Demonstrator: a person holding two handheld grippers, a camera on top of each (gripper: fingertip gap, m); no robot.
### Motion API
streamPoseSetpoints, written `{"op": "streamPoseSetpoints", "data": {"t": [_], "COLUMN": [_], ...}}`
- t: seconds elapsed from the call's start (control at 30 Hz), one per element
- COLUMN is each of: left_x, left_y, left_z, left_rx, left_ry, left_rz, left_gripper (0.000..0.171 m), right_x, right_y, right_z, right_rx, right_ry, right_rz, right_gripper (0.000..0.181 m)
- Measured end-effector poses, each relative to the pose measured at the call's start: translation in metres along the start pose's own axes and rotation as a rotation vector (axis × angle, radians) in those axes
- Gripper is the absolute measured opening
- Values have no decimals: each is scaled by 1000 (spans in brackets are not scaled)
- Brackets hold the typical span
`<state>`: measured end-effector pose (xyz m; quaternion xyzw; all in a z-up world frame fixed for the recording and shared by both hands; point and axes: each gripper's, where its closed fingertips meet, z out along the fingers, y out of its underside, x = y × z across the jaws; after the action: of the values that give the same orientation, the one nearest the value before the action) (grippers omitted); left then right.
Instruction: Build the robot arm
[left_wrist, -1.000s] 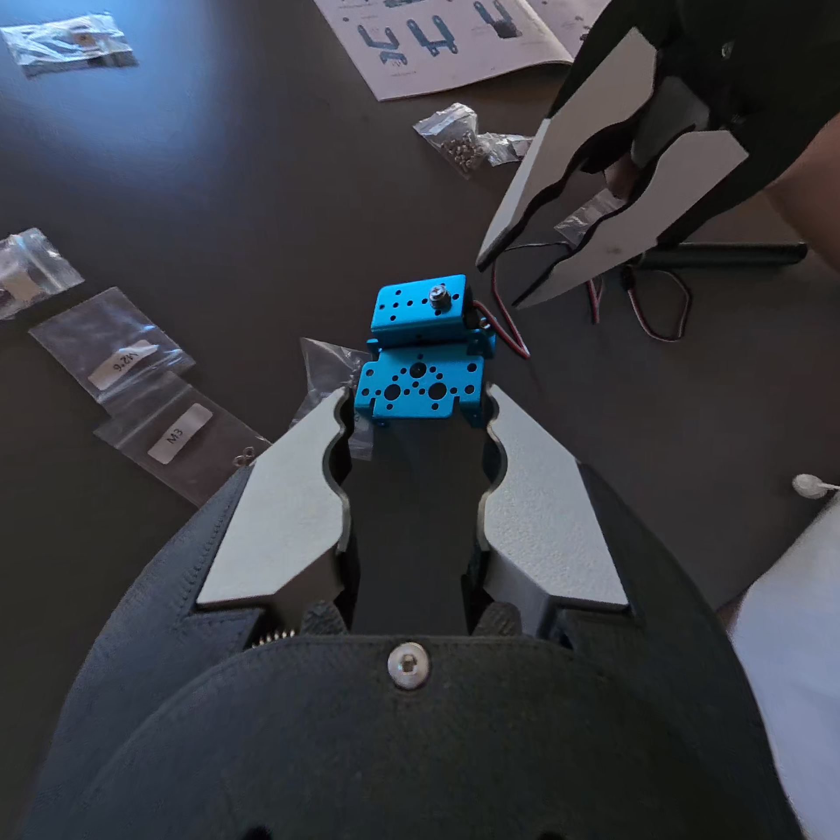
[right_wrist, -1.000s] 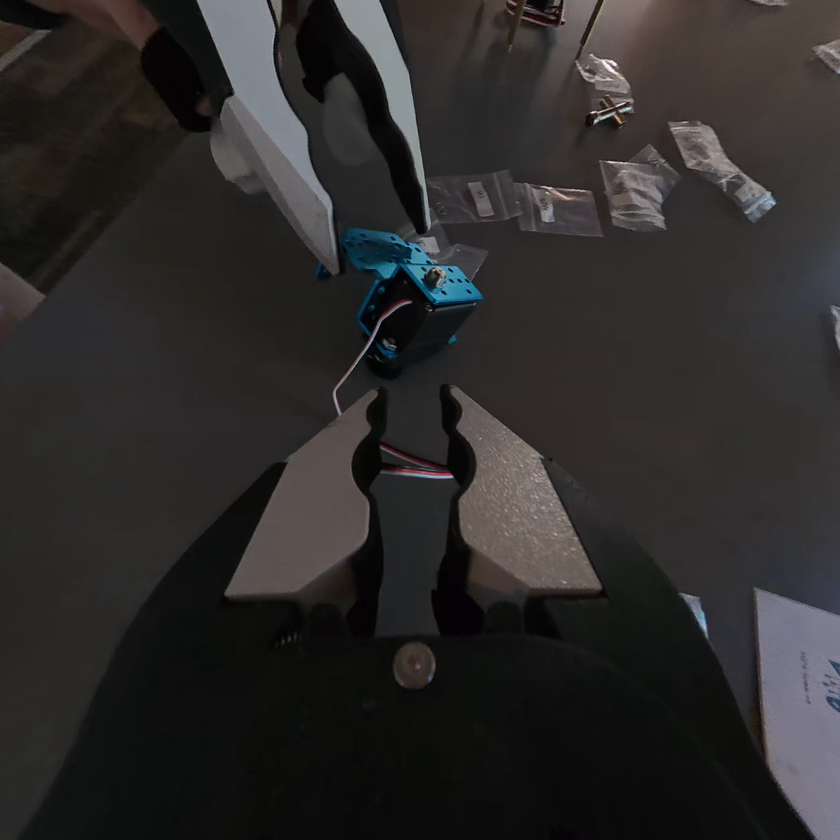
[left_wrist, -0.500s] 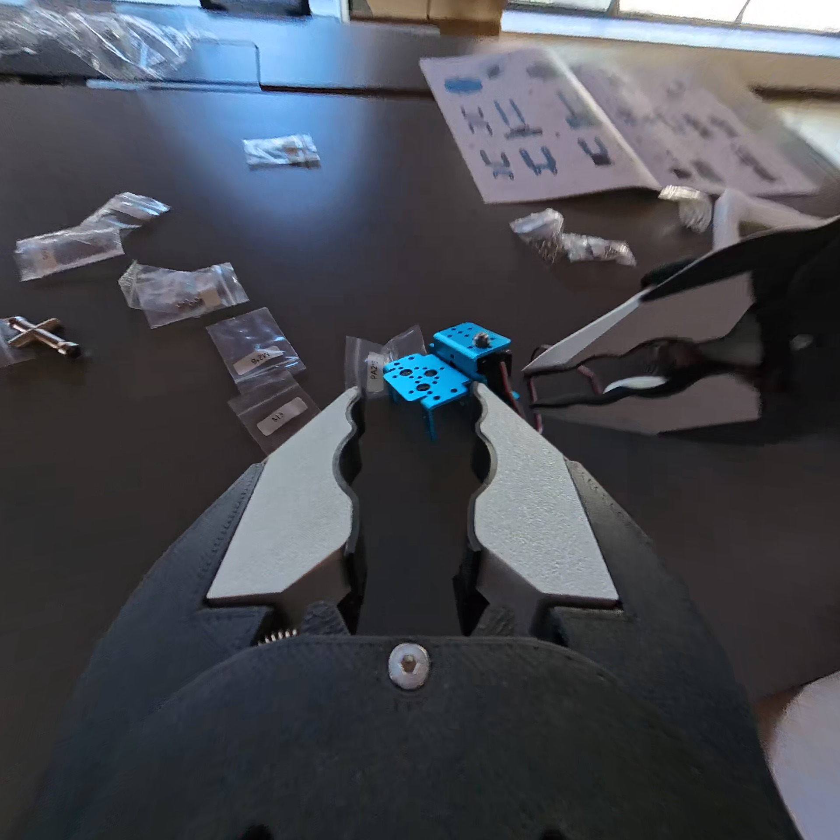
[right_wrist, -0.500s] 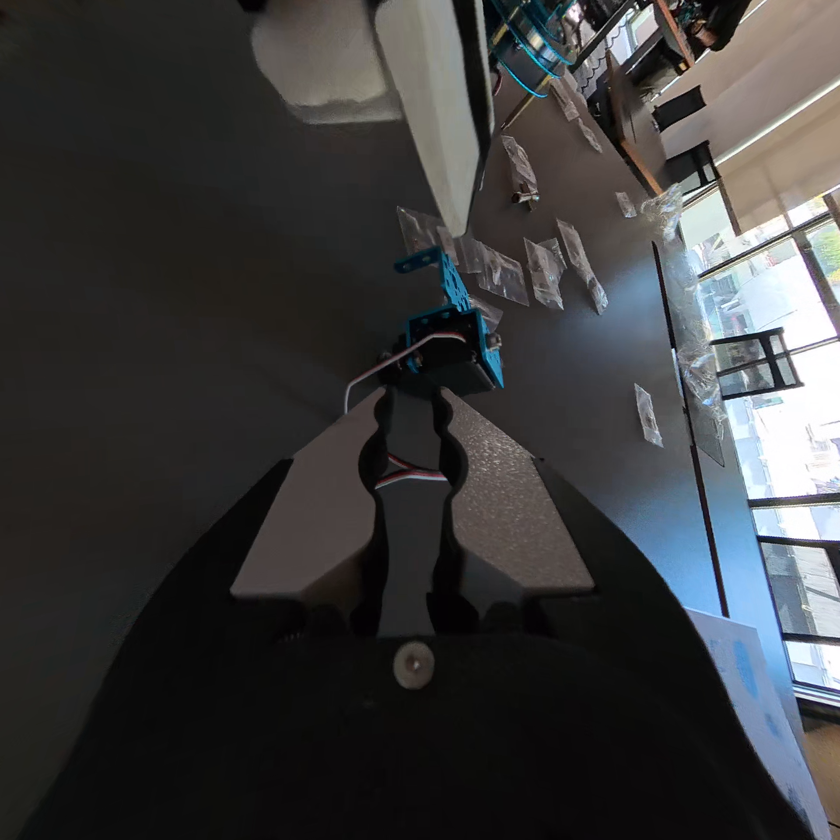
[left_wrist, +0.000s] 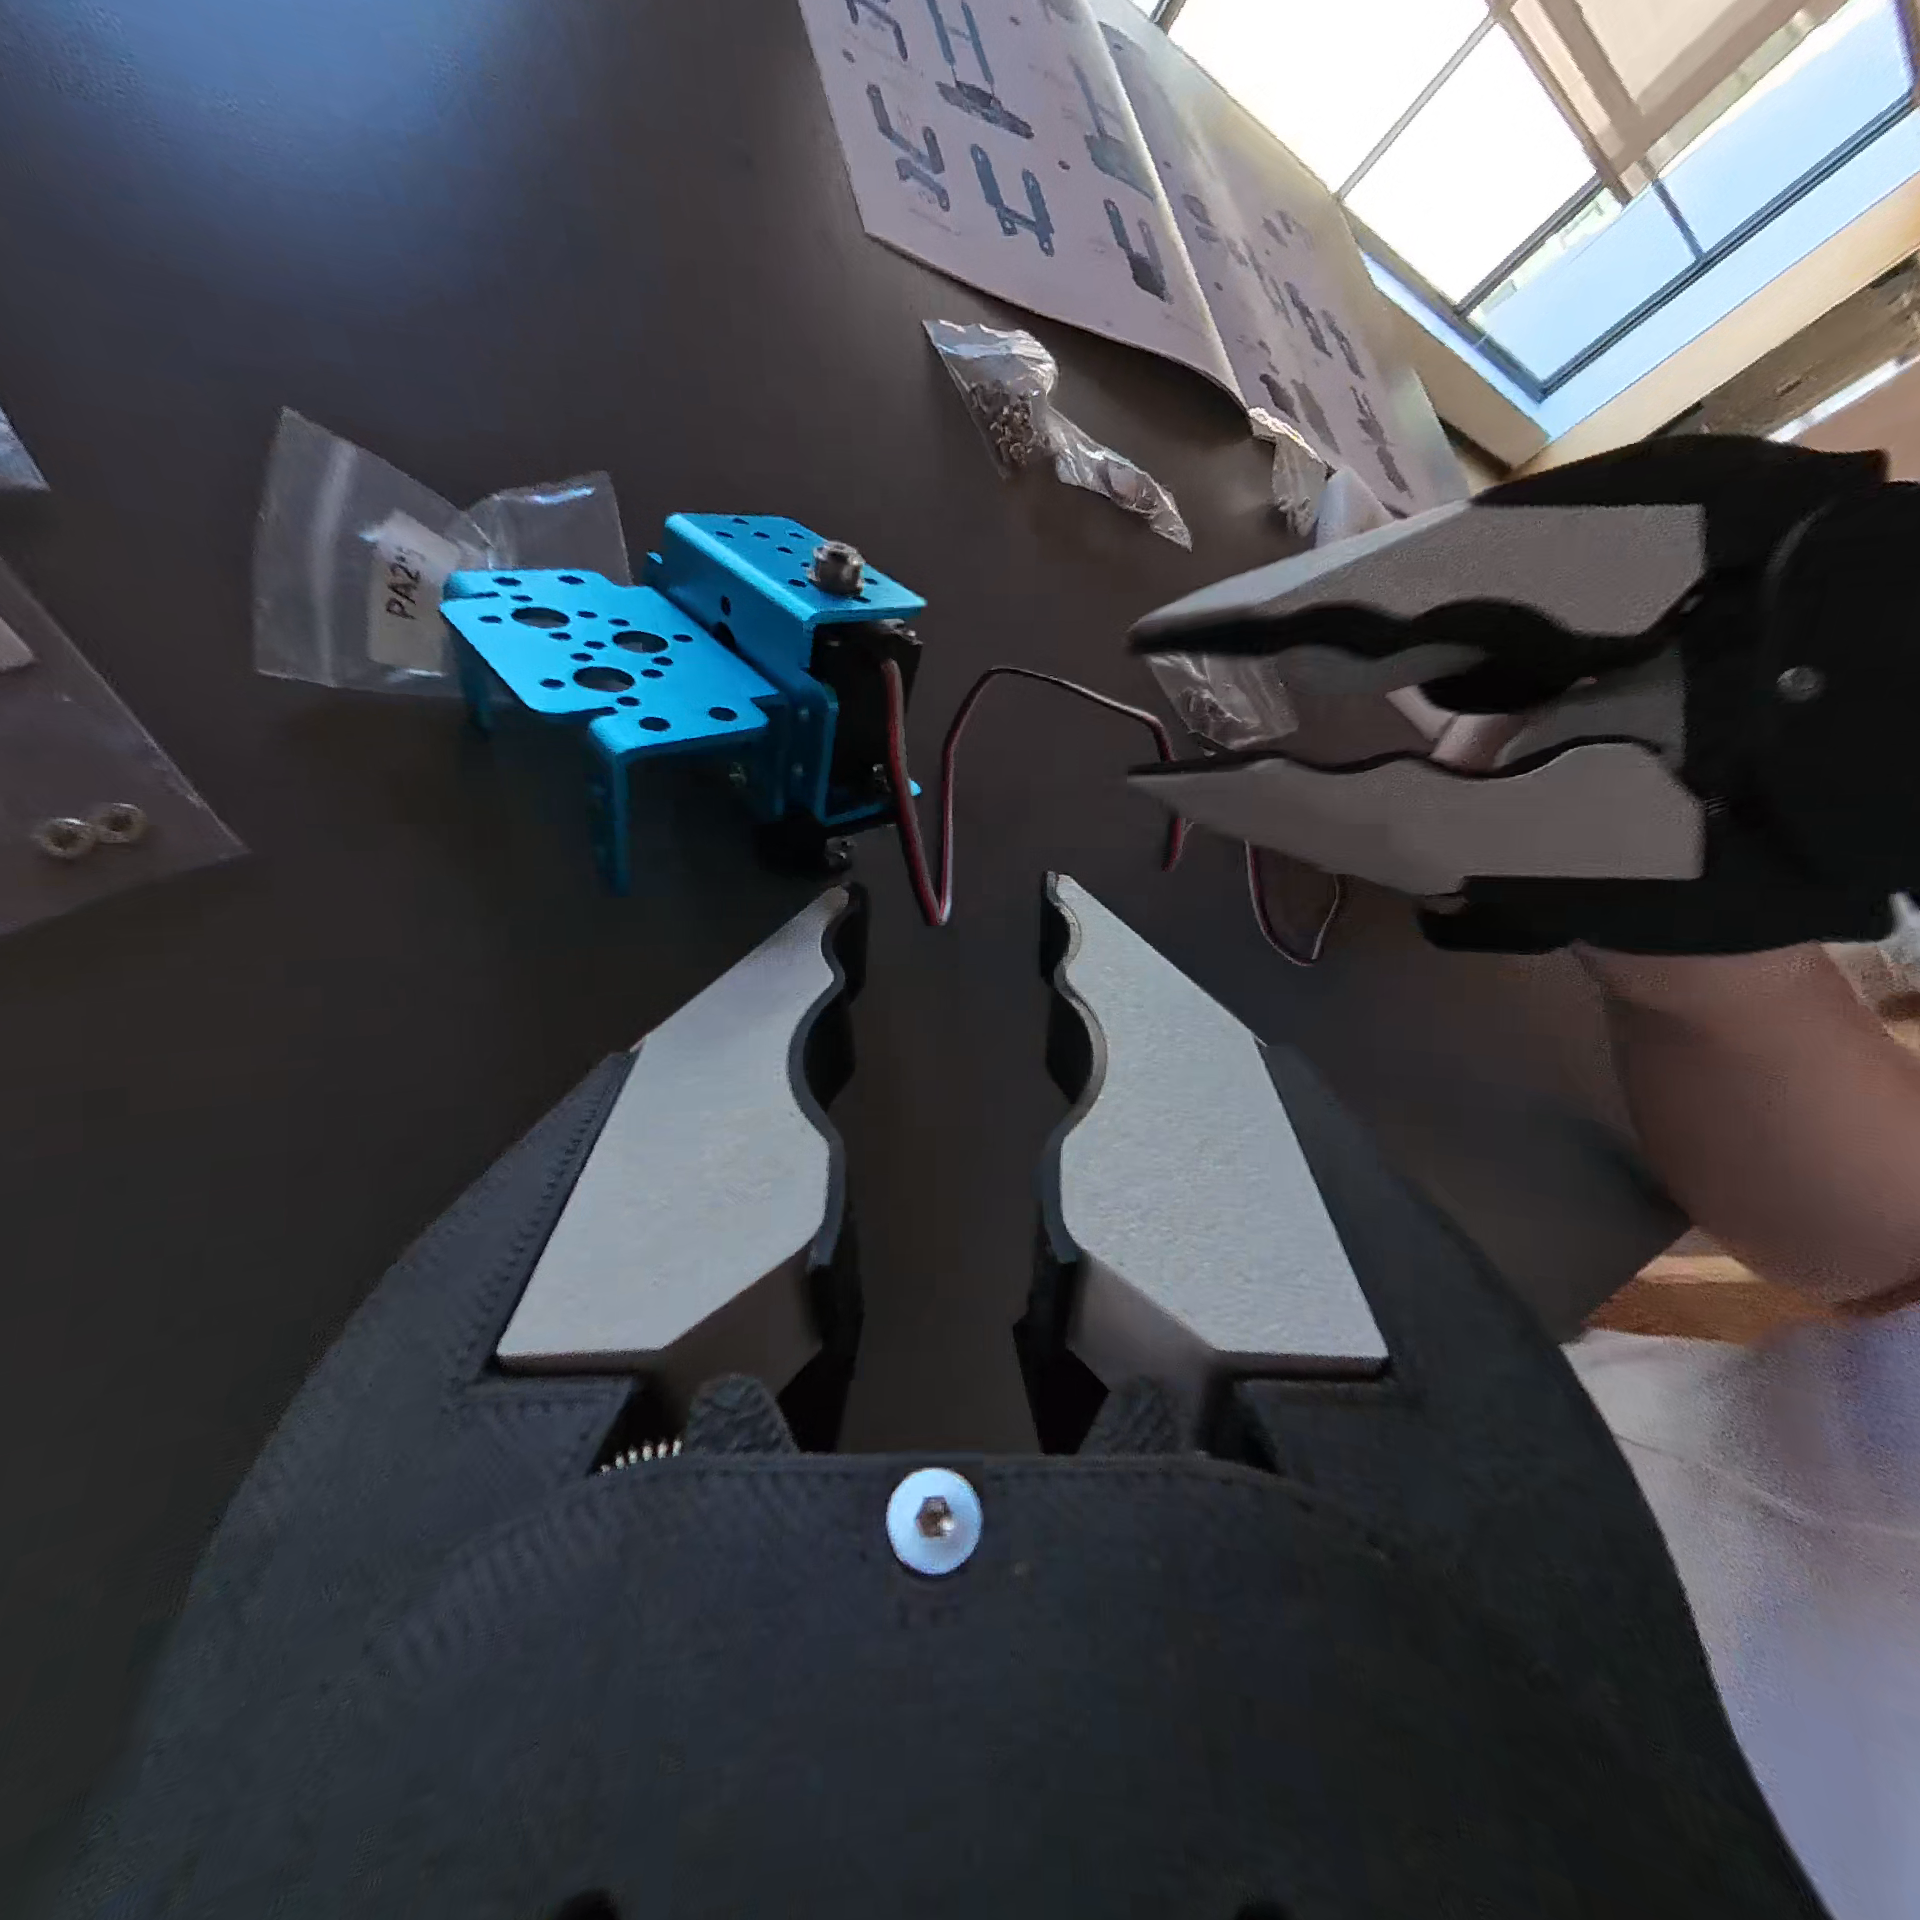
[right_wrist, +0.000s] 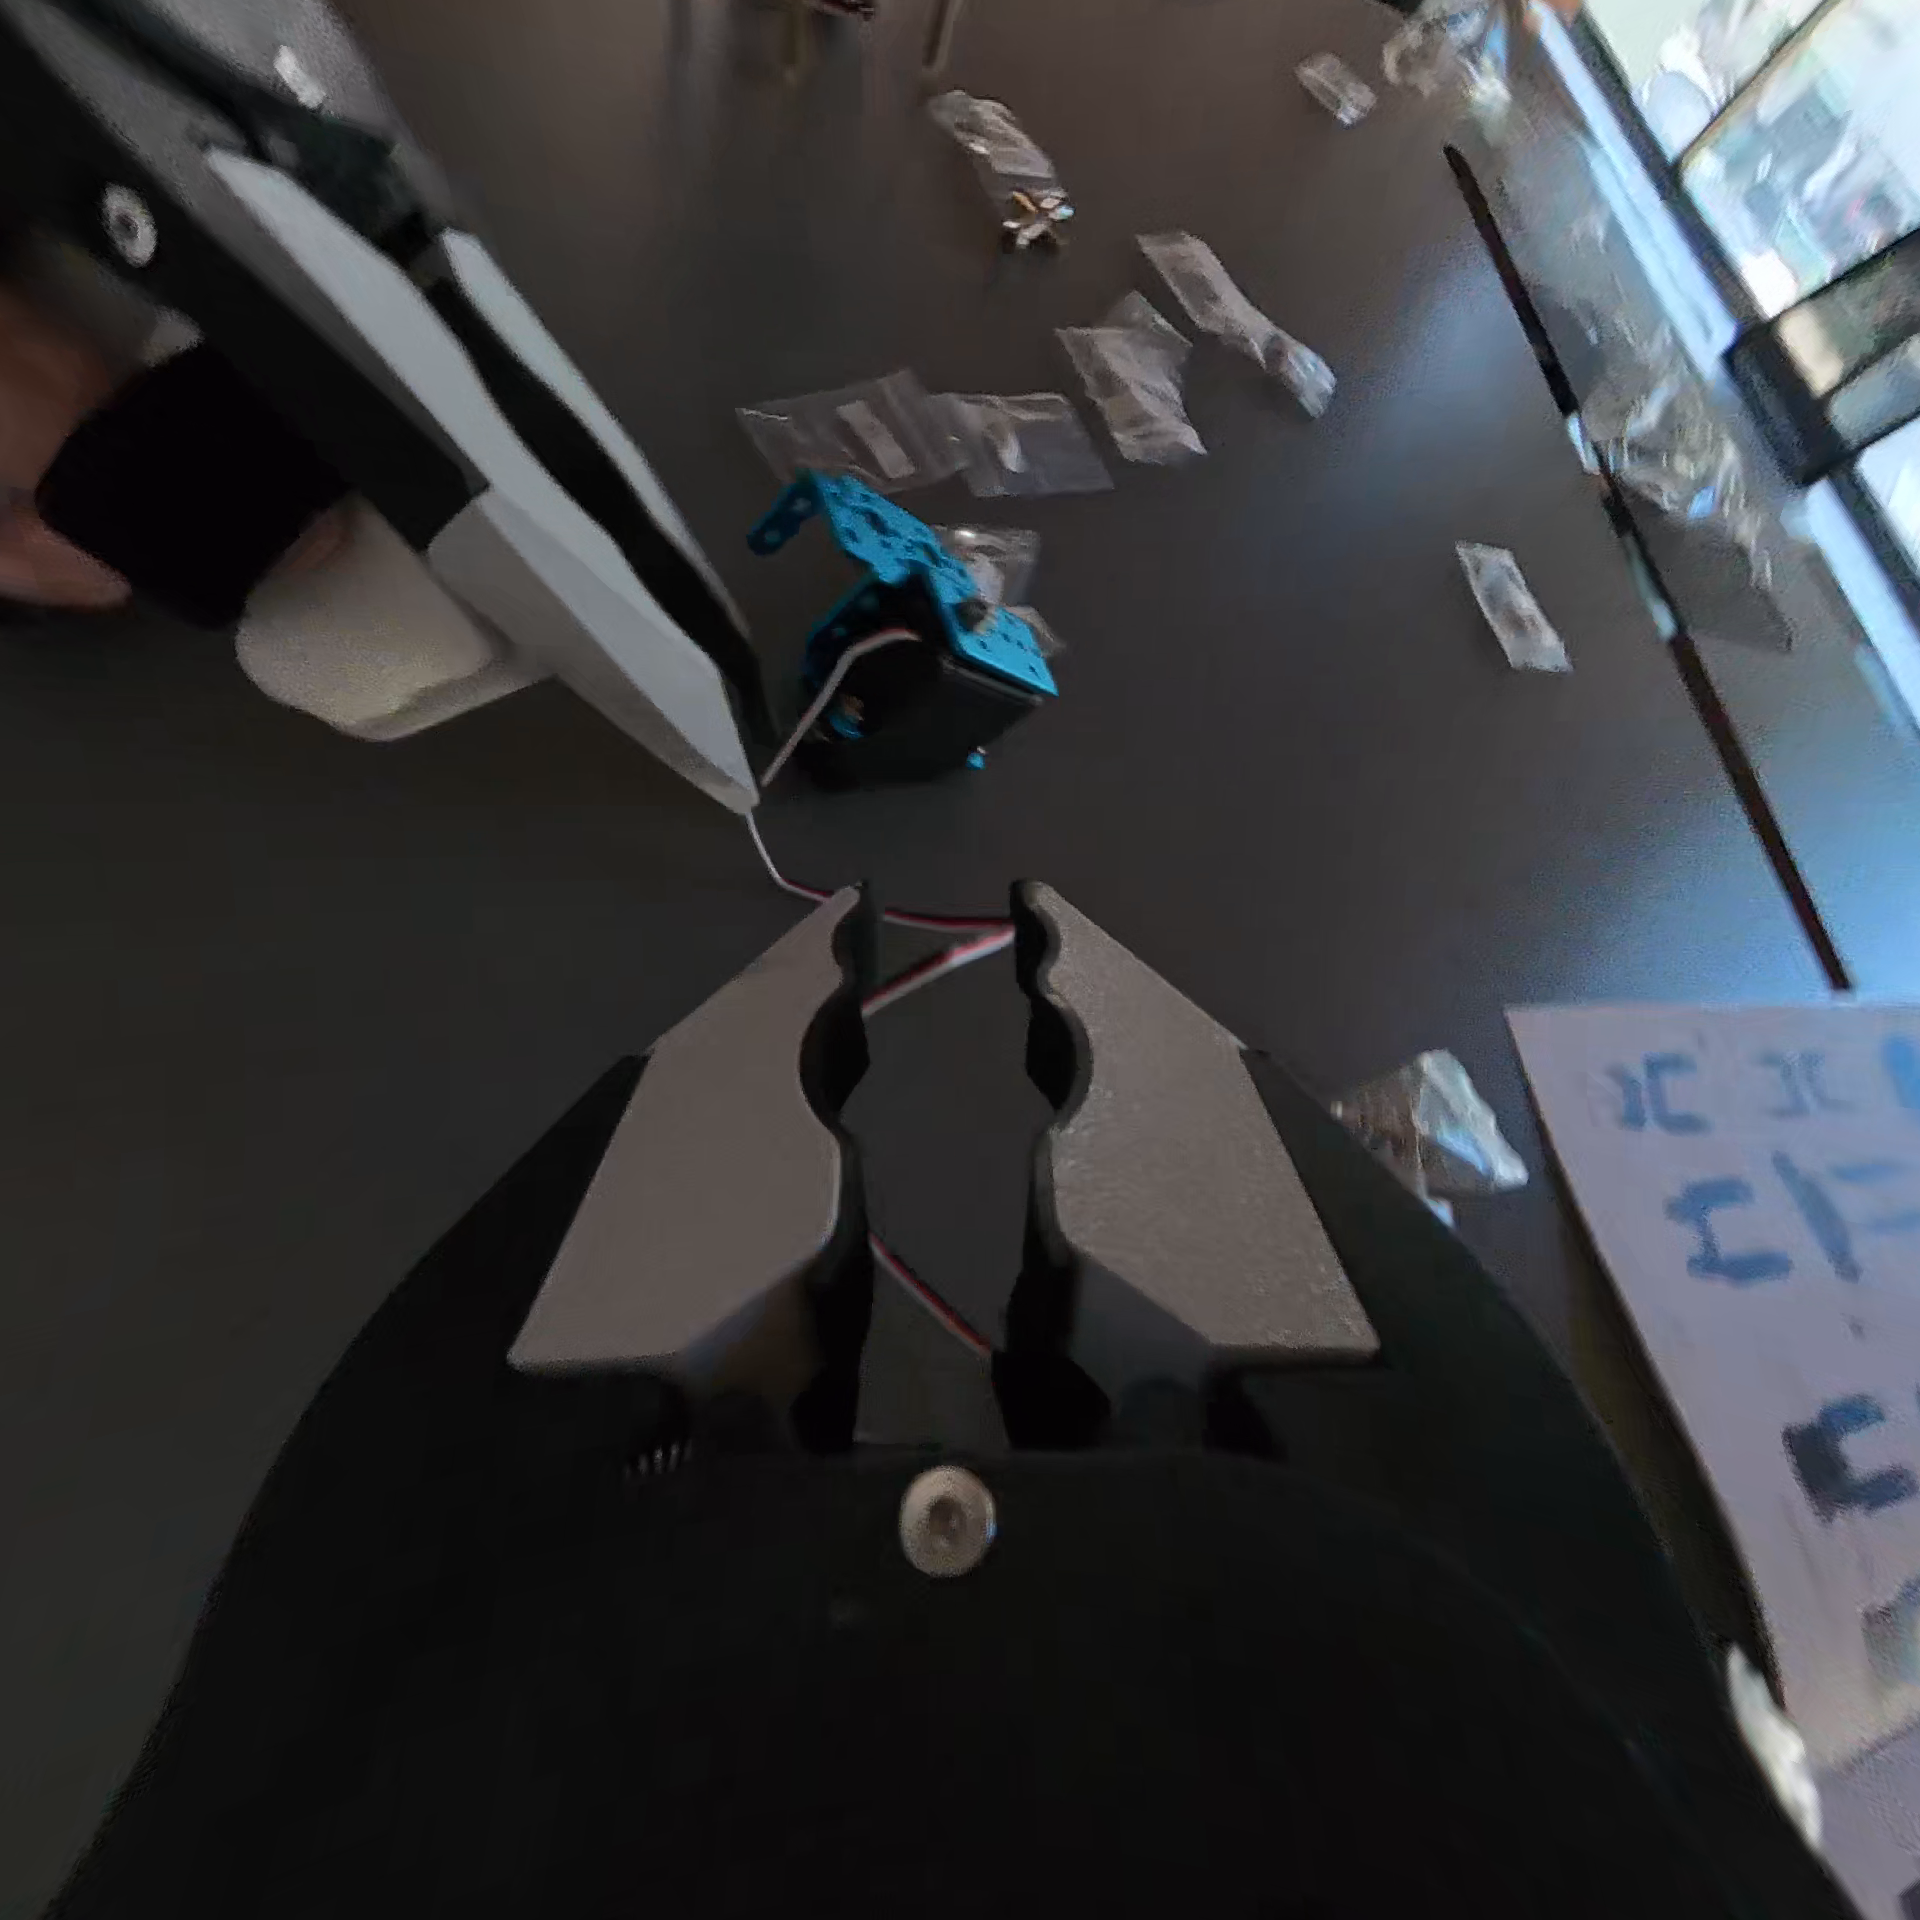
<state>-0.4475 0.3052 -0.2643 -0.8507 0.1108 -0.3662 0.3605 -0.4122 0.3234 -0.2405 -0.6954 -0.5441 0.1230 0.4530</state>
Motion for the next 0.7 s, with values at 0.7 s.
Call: {"op": "streamPoseSetpoints", "data": {"t": [0.7], "left_x": [-6], "left_y": [-25], "left_z": [-27], "left_rx": [-98], "left_ry": [-103], "left_rz": [183], "left_gripper": [2], "right_x": [-90], "right_y": [-5], "right_z": [-13], "right_rx": [-61], "right_ry": [-518], "right_rz": [499], "right_gripper": [0]}}
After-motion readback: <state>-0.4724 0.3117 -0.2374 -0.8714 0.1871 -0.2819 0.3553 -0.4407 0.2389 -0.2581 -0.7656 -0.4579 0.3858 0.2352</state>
